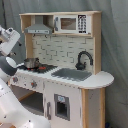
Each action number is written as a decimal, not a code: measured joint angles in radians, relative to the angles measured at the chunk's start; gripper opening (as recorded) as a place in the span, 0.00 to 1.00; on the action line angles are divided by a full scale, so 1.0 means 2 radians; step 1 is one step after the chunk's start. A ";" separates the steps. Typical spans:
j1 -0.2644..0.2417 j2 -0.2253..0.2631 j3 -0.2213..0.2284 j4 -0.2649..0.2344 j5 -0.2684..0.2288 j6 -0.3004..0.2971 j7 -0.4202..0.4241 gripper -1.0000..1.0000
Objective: Play with the kitchen
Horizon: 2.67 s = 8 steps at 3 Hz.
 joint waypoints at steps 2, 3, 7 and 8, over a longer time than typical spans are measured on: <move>0.048 -0.024 0.003 -0.002 -0.105 -0.007 -0.006 1.00; 0.067 -0.052 0.007 -0.003 -0.143 -0.005 -0.013 1.00; 0.192 -0.165 0.013 -0.001 -0.261 0.055 -0.059 1.00; 0.213 -0.190 0.015 -0.001 -0.279 0.102 -0.068 1.00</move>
